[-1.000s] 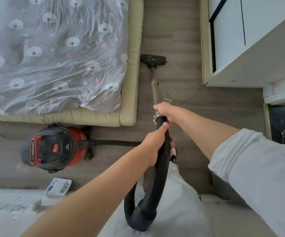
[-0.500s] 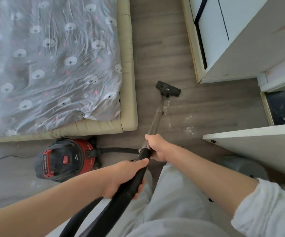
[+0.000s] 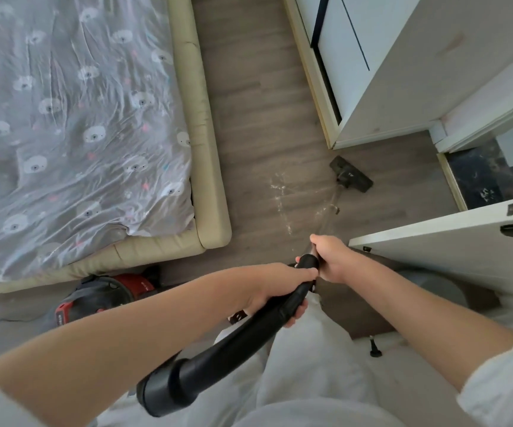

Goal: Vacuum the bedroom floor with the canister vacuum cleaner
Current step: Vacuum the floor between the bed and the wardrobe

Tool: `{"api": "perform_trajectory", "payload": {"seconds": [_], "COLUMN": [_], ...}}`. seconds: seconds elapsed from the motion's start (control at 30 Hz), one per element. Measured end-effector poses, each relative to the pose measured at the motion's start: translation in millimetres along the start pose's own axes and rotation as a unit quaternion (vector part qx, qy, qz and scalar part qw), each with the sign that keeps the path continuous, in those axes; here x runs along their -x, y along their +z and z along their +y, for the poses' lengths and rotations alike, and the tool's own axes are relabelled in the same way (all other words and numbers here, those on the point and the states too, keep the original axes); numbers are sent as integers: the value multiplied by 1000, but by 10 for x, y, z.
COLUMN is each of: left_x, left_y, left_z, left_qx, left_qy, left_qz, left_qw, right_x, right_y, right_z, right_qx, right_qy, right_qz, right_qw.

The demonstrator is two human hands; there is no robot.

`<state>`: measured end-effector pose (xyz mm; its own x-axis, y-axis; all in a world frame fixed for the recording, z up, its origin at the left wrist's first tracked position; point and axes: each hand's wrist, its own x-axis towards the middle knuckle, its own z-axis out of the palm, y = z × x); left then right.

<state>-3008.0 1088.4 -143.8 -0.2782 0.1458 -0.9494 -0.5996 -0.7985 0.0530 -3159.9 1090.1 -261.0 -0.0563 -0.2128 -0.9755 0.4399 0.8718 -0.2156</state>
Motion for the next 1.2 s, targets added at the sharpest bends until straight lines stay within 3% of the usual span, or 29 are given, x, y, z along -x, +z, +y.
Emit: {"api": "perform_trajectory", "payload": {"seconds": [0.37,0.63,0.77,1.0,1.2], "left_x": [-775,-731,-353,619,773], "left_y": [407,333,-82,-998,-1374], "left_z": [739,538,-8,-1730,-2045], "left_qx": [21,15,28,118,255], "left_qy": [29,66,63,17,30], "left_qz": [-14,24,53,129,117], "left_qw": [999,997,996,984,959], "right_x": [-757,-842,-679,-152,-5], "right_y": [-808,-644,-19,1721,2463], "right_z": [-755,-642,-213,1062,1056], "right_qx": [100,89,128,210,303], "right_qy": [-12,-7,-19,10,-6], "right_qz": [123,117,59,-7,-79], "right_qw": [987,989,990,978,950]}}
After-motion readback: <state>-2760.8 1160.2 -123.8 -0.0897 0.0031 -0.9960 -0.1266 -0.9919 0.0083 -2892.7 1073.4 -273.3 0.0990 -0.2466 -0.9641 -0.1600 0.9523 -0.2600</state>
